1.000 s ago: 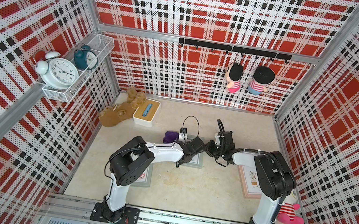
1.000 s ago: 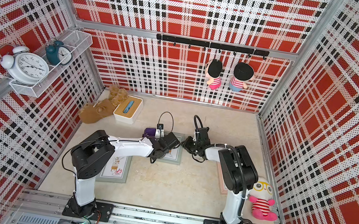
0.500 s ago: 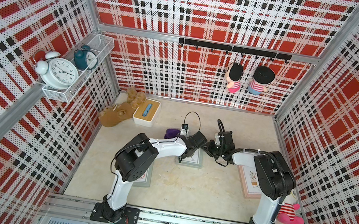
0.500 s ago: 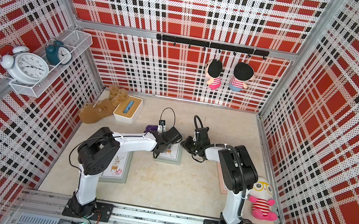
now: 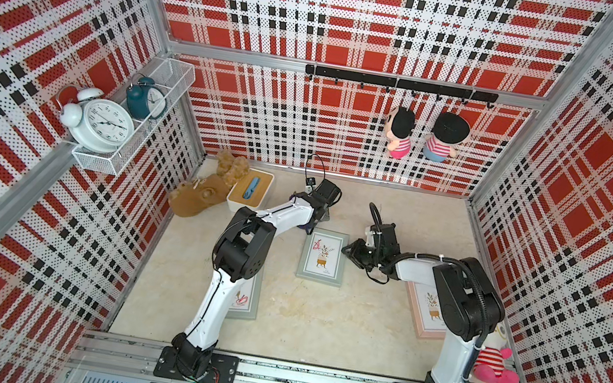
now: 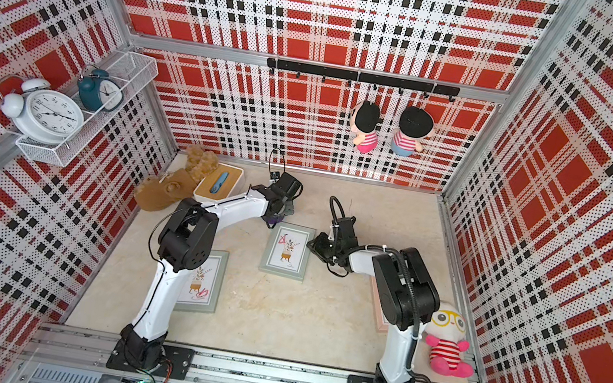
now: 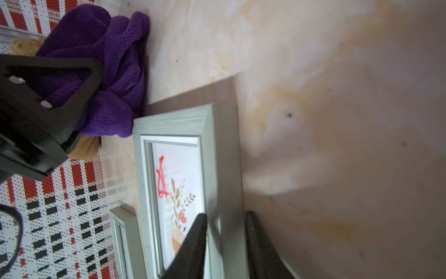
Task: Wipe the picture frame with a cloth
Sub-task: Wipe the dirt from the picture frame, then adjust the cleaning item.
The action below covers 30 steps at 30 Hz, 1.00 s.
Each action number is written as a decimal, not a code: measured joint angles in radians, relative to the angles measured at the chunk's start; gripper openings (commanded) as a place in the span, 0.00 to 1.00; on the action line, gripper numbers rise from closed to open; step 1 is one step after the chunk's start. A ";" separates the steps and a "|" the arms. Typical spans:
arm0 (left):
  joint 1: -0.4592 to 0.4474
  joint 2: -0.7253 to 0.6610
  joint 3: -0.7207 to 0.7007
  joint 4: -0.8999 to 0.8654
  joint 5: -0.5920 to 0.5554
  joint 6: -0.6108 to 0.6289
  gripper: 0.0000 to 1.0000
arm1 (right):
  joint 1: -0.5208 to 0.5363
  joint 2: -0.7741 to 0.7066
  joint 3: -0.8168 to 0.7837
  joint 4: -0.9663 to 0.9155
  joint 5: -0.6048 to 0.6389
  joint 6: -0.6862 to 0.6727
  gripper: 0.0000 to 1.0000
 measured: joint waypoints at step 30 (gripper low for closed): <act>-0.054 -0.659 -0.538 0.493 0.611 -0.118 0.00 | -0.062 -0.348 0.009 0.336 -0.309 0.347 0.99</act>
